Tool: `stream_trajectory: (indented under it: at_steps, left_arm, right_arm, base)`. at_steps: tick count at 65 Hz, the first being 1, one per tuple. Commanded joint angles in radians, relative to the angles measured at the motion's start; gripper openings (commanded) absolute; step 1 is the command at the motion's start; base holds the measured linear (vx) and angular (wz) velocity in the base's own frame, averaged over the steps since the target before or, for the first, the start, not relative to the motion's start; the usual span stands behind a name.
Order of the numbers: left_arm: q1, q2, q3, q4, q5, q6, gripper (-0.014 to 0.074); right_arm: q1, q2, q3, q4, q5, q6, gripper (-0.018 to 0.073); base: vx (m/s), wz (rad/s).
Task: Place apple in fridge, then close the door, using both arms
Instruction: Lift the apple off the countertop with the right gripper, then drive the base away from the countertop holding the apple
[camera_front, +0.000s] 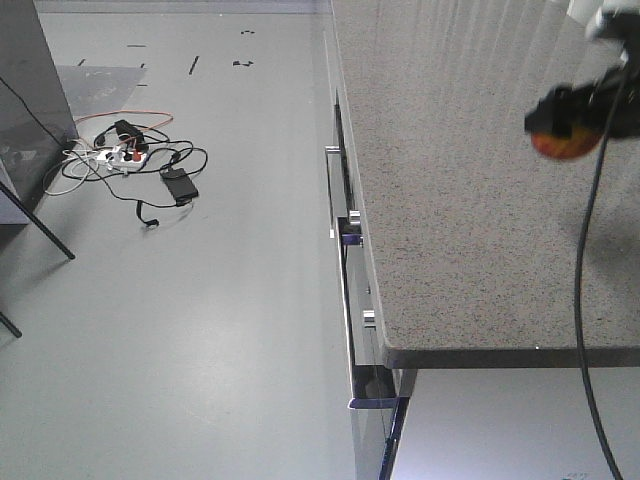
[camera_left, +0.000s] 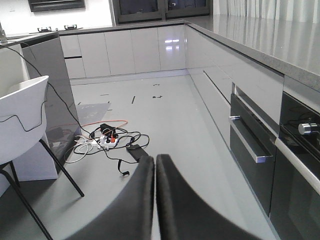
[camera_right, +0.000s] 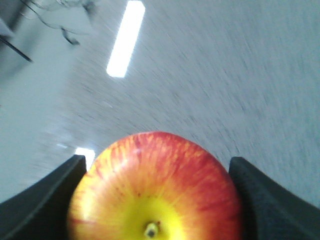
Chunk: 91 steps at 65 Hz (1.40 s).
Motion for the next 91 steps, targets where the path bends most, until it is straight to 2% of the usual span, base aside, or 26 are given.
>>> stream_trajectory:
  at_steps: [1,11,30,91]
  left_arm:
    - [-0.007,-0.016,-0.02,-0.002,-0.066,-0.006,-0.0007]
    - [-0.007,-0.016,-0.02,-0.002,-0.066,-0.006,-0.0007]
    - [-0.007,-0.016,-0.02,-0.002,-0.066,-0.006,-0.0007]
    - [-0.007,-0.016,-0.02,-0.002,-0.066,-0.006,-0.0007]
  right_arm:
    - [-0.005,-0.145,-0.033,0.127,0.035,-0.117,0.0119]
    - [-0.005,-0.263,-0.033,0.168,0.11,-0.14,0.0119]
    - [-0.005,-0.379,-0.033,0.168,0.112,-0.13,0.0119]
    - [-0.005,-0.386,-0.033,0.168,0.112,-0.13,0.0119]
  base:
    - [0.0,0.0]
    - [0.0,0.0]
    - [0.0,0.0]
    - [0.0,0.0]
